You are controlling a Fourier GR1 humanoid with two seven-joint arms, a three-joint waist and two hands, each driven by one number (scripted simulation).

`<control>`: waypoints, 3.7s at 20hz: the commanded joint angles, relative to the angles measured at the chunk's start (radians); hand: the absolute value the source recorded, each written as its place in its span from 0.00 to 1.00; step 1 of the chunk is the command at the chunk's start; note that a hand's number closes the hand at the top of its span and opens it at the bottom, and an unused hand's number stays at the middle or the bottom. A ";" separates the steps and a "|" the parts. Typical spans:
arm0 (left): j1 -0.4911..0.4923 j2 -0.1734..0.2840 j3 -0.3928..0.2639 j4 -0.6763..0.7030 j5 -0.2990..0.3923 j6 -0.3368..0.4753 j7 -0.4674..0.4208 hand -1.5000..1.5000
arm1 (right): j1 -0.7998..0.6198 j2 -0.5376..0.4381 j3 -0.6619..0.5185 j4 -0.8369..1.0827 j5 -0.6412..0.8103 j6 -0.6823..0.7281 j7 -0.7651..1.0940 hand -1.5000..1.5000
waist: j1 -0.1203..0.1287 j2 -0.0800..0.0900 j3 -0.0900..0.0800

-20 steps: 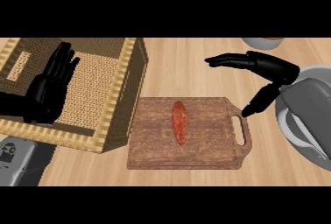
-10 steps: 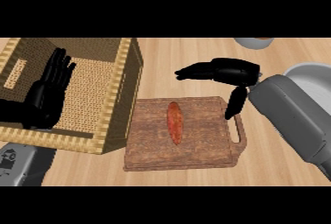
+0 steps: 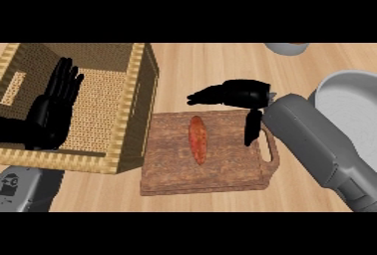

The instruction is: Pick the sweet potato from the cutting board and place it in the pot

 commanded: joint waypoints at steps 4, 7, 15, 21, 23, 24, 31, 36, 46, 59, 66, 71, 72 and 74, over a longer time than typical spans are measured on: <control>-0.064 -0.050 0.006 0.045 -0.065 0.044 0.002 0.50 | 0.008 0.070 -0.025 0.062 0.097 -0.018 -0.091 0.00 | -0.002 0.001 0.001; 0.015 -0.032 0.046 0.022 -0.024 -0.034 -0.023 0.50 | 0.041 0.080 -0.064 0.008 0.102 -0.022 -0.082 0.00 | -0.003 -0.001 0.001; -0.031 -0.067 0.030 -0.100 -0.084 0.031 0.134 0.50 | 0.081 0.148 -0.068 0.108 0.251 -0.159 -0.041 0.00 | 0.002 0.000 0.001; -0.016 -0.072 0.079 -0.058 -0.086 -0.020 0.084 0.50 | 0.133 0.188 -0.100 0.036 0.310 -0.097 -0.001 0.00 | -0.005 -0.001 0.001; -0.052 -0.088 0.076 0.008 -0.111 -0.021 0.041 0.50 | 0.067 0.238 -0.130 0.131 0.320 -0.117 -0.017 0.00 | -0.003 0.001 0.001; -0.013 -0.095 0.082 0.032 -0.100 -0.048 -0.015 0.50 | 0.163 0.258 -0.092 0.098 0.337 -0.188 -0.019 0.00 | -0.005 0.001 0.001; -0.024 -0.118 0.088 0.014 -0.125 -0.047 0.017 0.50 | 0.119 0.322 -0.132 0.262 0.412 -0.247 -0.090 0.00 | 0.000 0.002 0.001; -0.012 -0.133 0.087 0.022 -0.154 -0.047 -0.013 0.50 | 0.139 0.332 -0.088 0.225 0.438 -0.277 -0.222 1.00 | -0.002 0.002 0.001; 0.040 -0.101 0.150 -0.010 -0.119 -0.117 -0.015 0.50 | 0.193 0.307 -0.056 0.109 0.428 -0.317 -0.179 1.00 | -0.007 -0.003 0.001; 0.005 -0.124 0.156 -0.019 -0.148 -0.110 0.027 0.50 | 0.034 0.236 -0.487 0.253 0.403 -0.602 0.710 1.00 | -0.026 0.001 -0.006; 0.006 -0.131 0.157 -0.005 -0.150 -0.133 0.010 0.50 | -0.151 0.165 -0.552 0.277 0.578 -0.850 1.286 1.00 | 0.007 -0.010 -0.011; -0.032 -0.143 0.151 0.010 -0.144 -0.130 0.025 0.50 | -0.252 0.151 -0.505 0.328 0.797 -0.974 1.681 1.00 | 0.015 0.002 -0.007; -0.028 -0.140 0.152 0.013 -0.155 -0.124 0.017 0.50 | -0.281 0.126 -0.487 0.330 0.850 -0.978 1.744 1.00 | 0.011 -0.001 -0.006; -0.018 -0.163 0.133 -0.003 -0.167 -0.107 0.025 0.50 | -0.340 0.120 -0.461 0.344 0.933 -0.925 1.887 1.00 | 0.011 -0.008 -0.005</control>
